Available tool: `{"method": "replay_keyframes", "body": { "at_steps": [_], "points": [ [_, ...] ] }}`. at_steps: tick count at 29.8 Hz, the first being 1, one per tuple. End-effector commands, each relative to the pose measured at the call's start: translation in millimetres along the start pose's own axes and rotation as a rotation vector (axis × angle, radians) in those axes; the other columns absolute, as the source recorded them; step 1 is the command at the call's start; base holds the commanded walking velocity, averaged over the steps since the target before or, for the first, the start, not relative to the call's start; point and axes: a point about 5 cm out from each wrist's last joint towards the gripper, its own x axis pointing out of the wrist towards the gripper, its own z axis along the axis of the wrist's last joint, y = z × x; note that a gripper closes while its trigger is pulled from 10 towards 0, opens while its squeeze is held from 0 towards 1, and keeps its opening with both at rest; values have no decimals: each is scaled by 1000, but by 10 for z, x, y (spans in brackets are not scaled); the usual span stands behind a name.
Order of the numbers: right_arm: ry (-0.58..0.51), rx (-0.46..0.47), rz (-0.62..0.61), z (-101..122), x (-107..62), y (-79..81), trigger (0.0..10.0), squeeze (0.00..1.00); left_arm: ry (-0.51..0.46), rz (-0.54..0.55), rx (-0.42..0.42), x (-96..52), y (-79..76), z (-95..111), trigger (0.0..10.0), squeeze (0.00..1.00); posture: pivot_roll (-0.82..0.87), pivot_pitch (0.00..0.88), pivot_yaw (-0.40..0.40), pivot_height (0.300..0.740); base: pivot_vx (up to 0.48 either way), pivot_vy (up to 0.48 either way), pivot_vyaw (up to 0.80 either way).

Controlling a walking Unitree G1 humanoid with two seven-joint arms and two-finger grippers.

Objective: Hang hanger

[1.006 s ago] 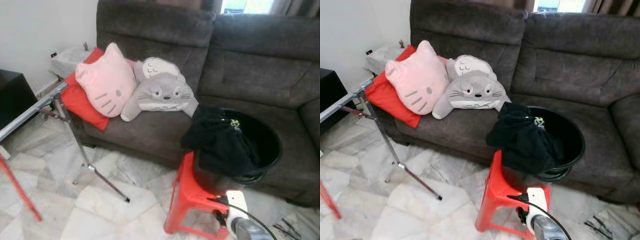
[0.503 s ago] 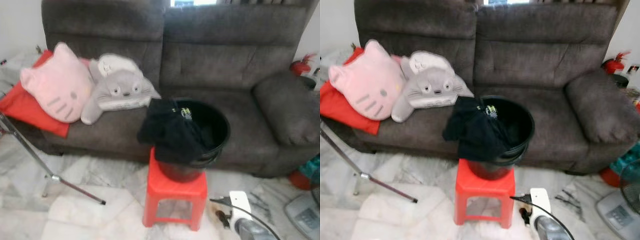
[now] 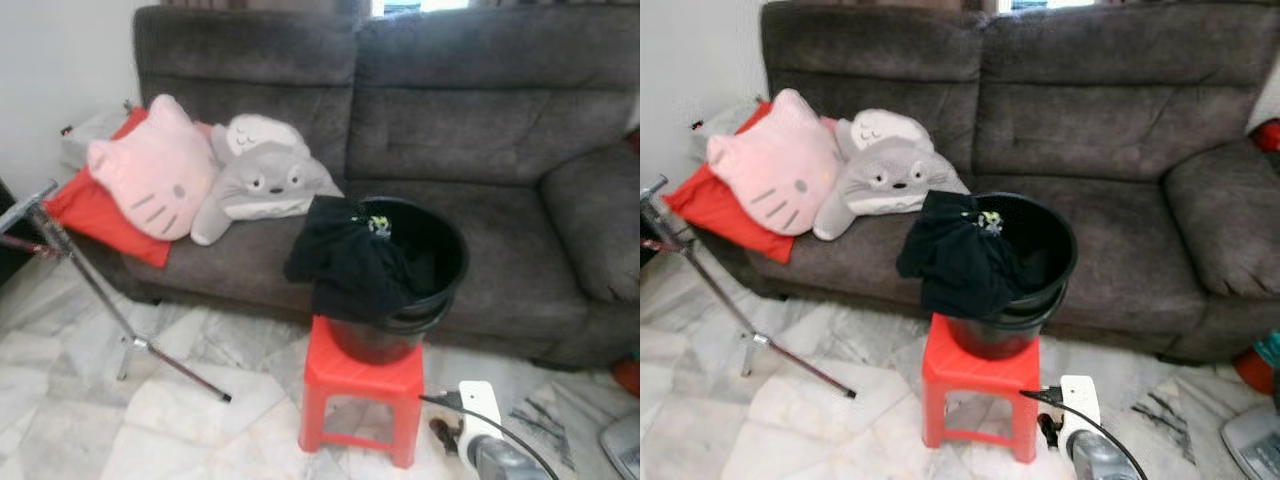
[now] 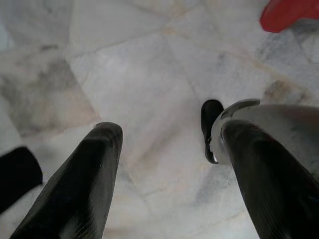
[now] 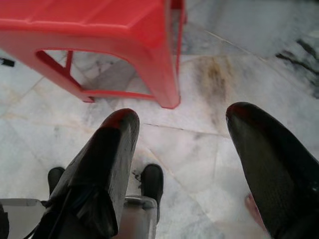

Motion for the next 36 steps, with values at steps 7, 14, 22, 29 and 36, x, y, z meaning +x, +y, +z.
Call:
{"method": "replay_keyframes", "body": {
  "at_steps": [7,14,22,29,36],
  "points": [
    [-3,9,-4,4,-3,-21,10000,0,11,8,-3,-2,32,-13,10000,0,-76,0,40,740,0,0,-714],
    [-3,2,-2,7,-4,-23,10000,0,14,15,-30,-4,31,-22,10000,0,-75,0,38,740,0,0,-706],
    [-2,0,2,10,-2,-16,10000,0,5,15,-16,-2,37,-8,10000,0,-71,0,39,740,0,0,-706],
    [-12,11,7,16,-1,-5,10000,0,4,21,-19,-2,45,-4,10000,0,-70,0,41,740,0,0,-582],
    [-21,20,10,21,-1,-1,10000,0,6,20,-24,-2,44,-7,10000,0,-70,0,41,740,0,236,0]
  ]
}}
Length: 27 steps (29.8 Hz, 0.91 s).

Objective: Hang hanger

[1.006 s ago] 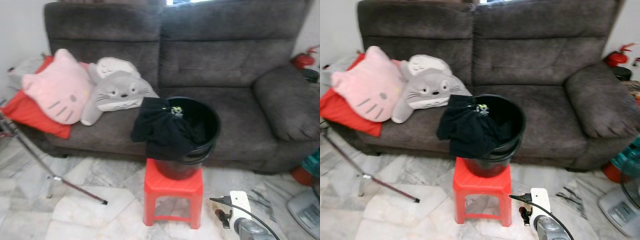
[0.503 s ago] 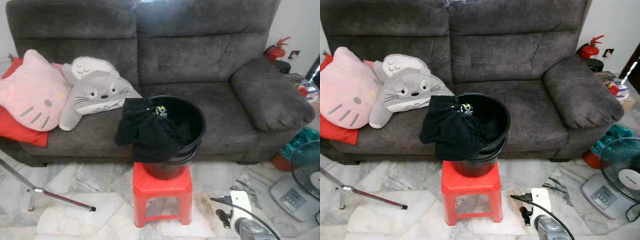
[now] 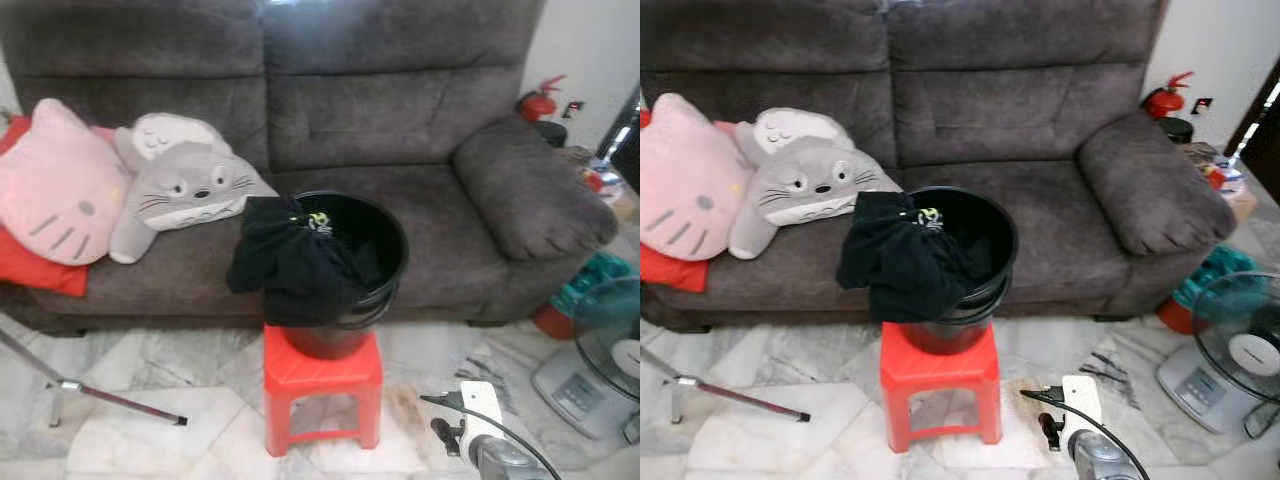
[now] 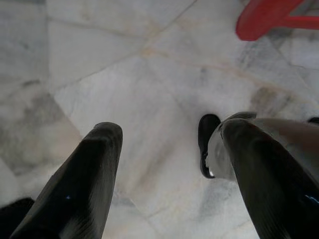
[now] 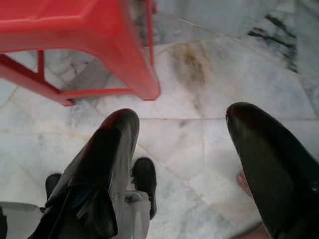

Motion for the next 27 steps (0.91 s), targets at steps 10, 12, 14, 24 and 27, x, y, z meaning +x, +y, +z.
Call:
{"method": "replay_keyframes", "body": {
  "at_steps": [10,12,14,24,27],
  "points": [
    [-18,27,5,2,0,13,10000,0,29,17,-8,-21,50,-78,10000,0,-66,0,40,740,0,365,0],
    [-17,21,8,4,0,14,10000,0,28,18,-8,-21,51,-77,10000,0,-64,0,39,740,0,319,0],
    [-17,19,9,4,0,15,10000,0,28,18,-8,-21,51,-77,10000,0,-64,0,39,740,0,319,0],
    [-18,25,12,-2,1,24,10000,0,8,2,6,-21,51,-56,10000,0,-63,0,43,740,0,96,-468],
    [-21,30,14,-1,1,26,10000,0,8,0,6,-21,50,-57,10000,0,-62,0,43,740,0,0,0]
  ]
}}
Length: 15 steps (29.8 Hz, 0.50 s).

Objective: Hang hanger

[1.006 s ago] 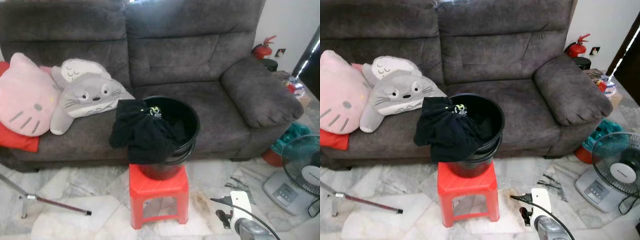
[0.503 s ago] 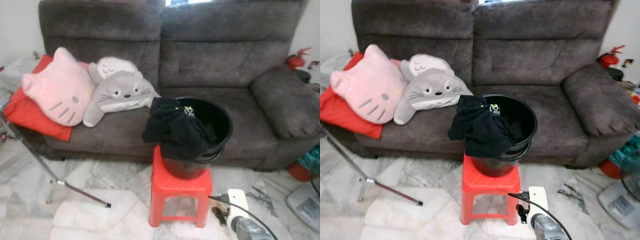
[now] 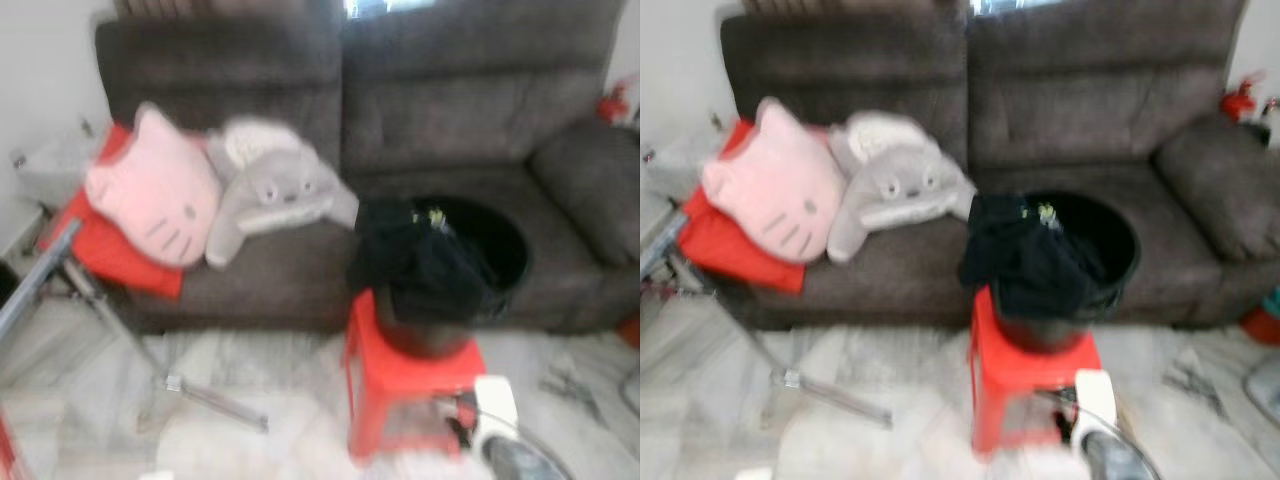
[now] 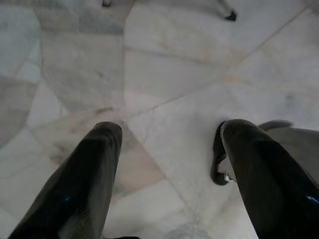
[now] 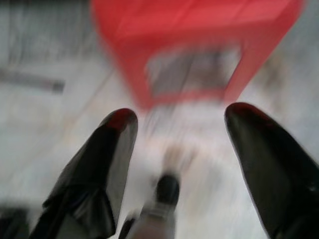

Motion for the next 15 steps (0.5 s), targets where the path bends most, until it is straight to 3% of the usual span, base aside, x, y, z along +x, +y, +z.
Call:
{"method": "replay_keyframes", "body": {
  "at_steps": [1,15],
  "points": [
    [1,2,-30,0,-21,-120,10000,0,49,-23,-11,-35,-93,-138,10000,0,-62,0,43,740,0,0,0],
    [0,2,-29,2,-19,-111,10000,0,50,-29,-6,-34,-91,-135,10000,0,-61,0,43,740,0,0,0]
  ]
}}
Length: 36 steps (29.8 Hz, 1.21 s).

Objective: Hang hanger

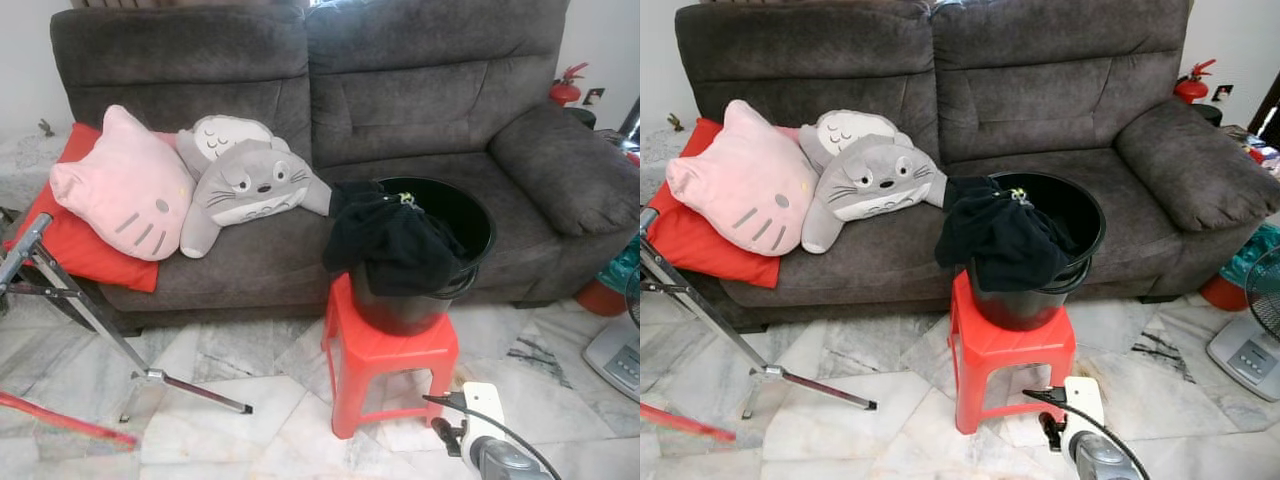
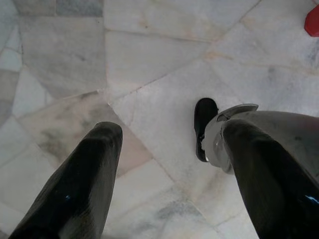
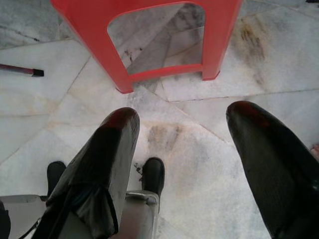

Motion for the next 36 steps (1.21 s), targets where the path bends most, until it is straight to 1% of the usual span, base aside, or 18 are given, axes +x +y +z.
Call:
{"method": "replay_keyframes", "body": {
  "at_steps": [1,19,22,23,24,26,28,30,33,36],
  "points": [
    [-11,5,6,26,6,28,10000,0,22,2,5,-11,32,-43,10000,0,-61,0,43,740,0,0,0],
    [-15,7,-1,26,6,24,10000,0,25,-5,10,-11,31,-46,10000,0,-65,0,46,740,0,0,0],
    [-47,15,-12,41,3,21,10000,0,26,-8,13,-12,29,-50,10000,0,-72,0,49,740,0,0,0],
    [-90,15,-11,70,-1,23,10000,0,26,-9,16,-13,29,-52,10000,0,-79,0,52,740,0,0,0],
    [-106,14,-9,82,-3,24,10000,0,27,-10,17,-13,29,-52,10000,0,-79,0,52,740,0,0,0],
    [-131,-18,-10,111,-6,23,10000,0,27,-9,19,-13,31,-52,10000,0,-85,0,55,740,0,0,0],
    [-164,-20,-4,137,-11,29,10000,0,27,-9,21,-13,32,-52,10000,0,-85,0,55,740,0,0,0],
    [-212,-88,-1,194,-20,36,10000,0,29,-8,25,-13,37,-52,10000,0,-106,0,61,740,0,0,0],
    [-231,-93,-2,210,-24,40,10000,0,30,-9,29,-12,38,-51,10000,0,-110,0,61,740,0,0,0],
    [-281,-125,-10,256,-37,47,10000,0,30,-12,36,-10,43,-45,10000,0,-124,0,67,740,0,0,0]
  ]
}}
